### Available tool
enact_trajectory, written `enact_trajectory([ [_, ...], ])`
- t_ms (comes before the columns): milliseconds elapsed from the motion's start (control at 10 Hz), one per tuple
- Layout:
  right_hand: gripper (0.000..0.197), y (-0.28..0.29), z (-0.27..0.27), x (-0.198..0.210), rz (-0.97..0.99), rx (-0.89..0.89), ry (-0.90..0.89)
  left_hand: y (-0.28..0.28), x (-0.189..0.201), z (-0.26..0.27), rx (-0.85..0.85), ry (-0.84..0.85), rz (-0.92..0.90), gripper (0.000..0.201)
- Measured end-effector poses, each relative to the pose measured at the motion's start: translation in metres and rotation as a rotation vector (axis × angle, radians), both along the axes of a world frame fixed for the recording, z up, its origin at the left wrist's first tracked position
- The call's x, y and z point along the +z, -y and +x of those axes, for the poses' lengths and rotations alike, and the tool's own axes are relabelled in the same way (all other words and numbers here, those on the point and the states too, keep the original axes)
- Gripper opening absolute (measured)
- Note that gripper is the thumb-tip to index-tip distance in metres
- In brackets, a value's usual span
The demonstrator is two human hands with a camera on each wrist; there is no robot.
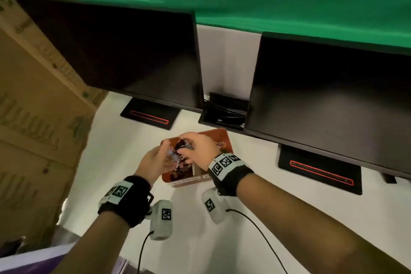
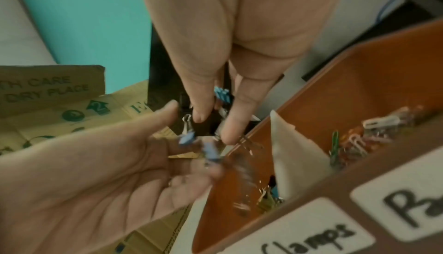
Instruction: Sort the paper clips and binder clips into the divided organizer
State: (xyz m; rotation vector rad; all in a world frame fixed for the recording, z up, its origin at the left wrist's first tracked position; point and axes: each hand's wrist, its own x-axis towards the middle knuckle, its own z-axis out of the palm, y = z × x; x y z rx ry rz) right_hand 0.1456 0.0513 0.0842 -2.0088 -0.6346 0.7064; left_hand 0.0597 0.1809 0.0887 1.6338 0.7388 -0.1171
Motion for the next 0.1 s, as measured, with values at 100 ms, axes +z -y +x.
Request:
enact_trajectory([
  [100, 0.059, -0.013, -0.0037, -0.0138, -0.078, -0.108, -0.049, 0.0, 0.0042, 0.0075, -0.055, -0.127, -0.176, 0.068],
])
